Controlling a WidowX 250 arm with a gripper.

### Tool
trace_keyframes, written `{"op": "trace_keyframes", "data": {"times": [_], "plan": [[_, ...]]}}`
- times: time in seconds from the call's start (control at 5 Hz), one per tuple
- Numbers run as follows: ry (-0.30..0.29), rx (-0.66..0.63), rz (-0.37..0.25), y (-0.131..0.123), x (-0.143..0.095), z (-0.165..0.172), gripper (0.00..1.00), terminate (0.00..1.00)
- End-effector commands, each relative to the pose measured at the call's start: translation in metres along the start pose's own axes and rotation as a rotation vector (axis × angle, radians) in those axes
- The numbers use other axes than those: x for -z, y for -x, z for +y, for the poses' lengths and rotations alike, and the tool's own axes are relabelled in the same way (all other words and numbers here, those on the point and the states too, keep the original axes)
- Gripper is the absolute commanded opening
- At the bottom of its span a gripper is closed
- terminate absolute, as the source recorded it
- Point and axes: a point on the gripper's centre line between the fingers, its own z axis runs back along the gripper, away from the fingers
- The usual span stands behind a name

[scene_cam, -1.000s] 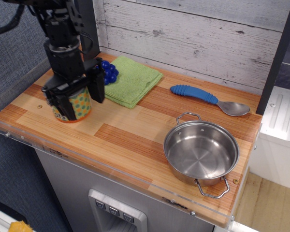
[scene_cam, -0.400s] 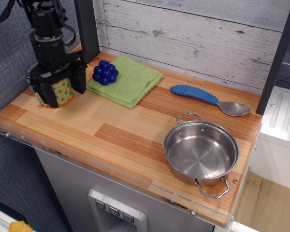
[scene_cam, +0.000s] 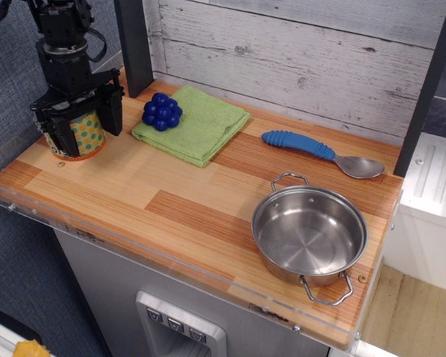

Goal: Move the can to the left edge of the table

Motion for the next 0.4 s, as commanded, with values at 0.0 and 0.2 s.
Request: {"op": "trace_keyframes", "data": {"times": [0.0, 0.2], "plan": [[0.04, 0.014, -0.049, 0.0, -0.022, -0.002, 1.0, 0.0], [0.069, 0.089, -0.021, 0.01, -0.029, -0.004, 1.0, 0.0]]}}
